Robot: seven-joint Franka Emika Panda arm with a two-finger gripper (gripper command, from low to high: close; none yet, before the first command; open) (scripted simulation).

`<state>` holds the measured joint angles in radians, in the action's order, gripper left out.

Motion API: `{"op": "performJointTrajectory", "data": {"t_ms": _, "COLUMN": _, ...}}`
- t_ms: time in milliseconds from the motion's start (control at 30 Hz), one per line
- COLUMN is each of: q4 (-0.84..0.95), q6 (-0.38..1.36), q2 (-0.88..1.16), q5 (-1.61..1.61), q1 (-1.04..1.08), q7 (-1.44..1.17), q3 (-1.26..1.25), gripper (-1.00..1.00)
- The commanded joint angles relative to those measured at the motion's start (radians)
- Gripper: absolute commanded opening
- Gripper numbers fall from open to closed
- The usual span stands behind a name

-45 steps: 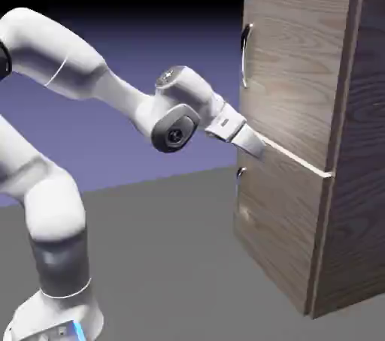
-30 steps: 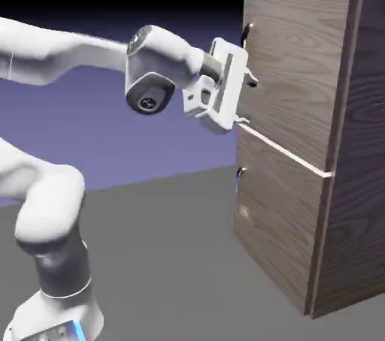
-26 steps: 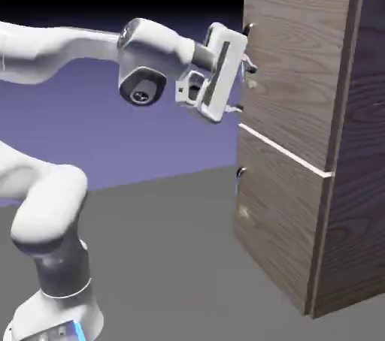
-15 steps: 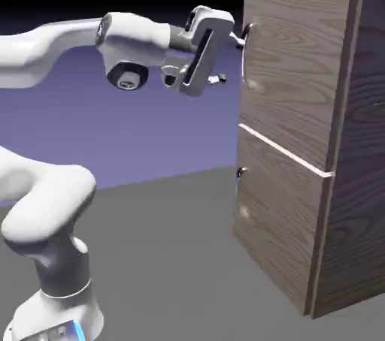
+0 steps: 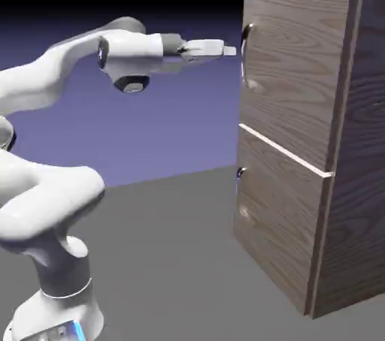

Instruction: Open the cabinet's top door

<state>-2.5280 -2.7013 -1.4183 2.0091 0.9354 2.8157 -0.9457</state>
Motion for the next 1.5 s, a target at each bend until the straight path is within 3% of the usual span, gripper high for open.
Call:
{"op": "performJointTrajectory", "data": {"t_ms": 0, "q4": 0.006, "q6": 0.007, "q2": -0.018, "q5": 0.042, "q1": 0.020, "q7": 0.044, "q3": -0.020, "gripper": 0.00}}
{"op": "performJointTrajectory", "data": {"t_ms": 233, "q4": 0.128, "q6": 0.062, "q2": -0.009, "q5": 0.179, "q1": 0.208, "q7": 0.047, "q3": -0.093, "gripper": 0.00}}
{"op": "performJointTrajectory", "data": {"t_ms": 267, "q4": 0.128, "q6": 0.062, "q2": -0.009, "q5": 0.179, "q1": 0.208, "q7": 0.047, "q3": -0.093, "gripper": -1.00}}
{"op": "performJointTrajectory", "data": {"t_ms": 600, "q4": -0.176, "q6": 0.420, "q2": -0.039, "q5": 0.140, "q1": -0.043, "q7": -0.184, "q3": 0.199, "gripper": -1.00}}
{"op": "performJointTrajectory", "data": {"t_ms": 867, "q4": -0.309, "q6": 0.683, "q2": -0.028, "q5": -0.052, "q1": -0.135, "q7": -0.293, "q3": 0.489, "gripper": -1.00}}
{"op": "performJointTrajectory", "data": {"t_ms": 1200, "q4": -0.329, "q6": 0.986, "q2": 0.086, "q5": -0.353, "q1": -0.154, "q7": -0.415, "q3": 0.852, "gripper": -1.00}}
{"op": "performJointTrajectory", "data": {"t_ms": 1467, "q4": -0.224, "q6": 1.251, "q2": 0.307, "q5": -0.623, "q1": -0.191, "q7": -0.537, "q3": 1.142, "gripper": -1.00}}
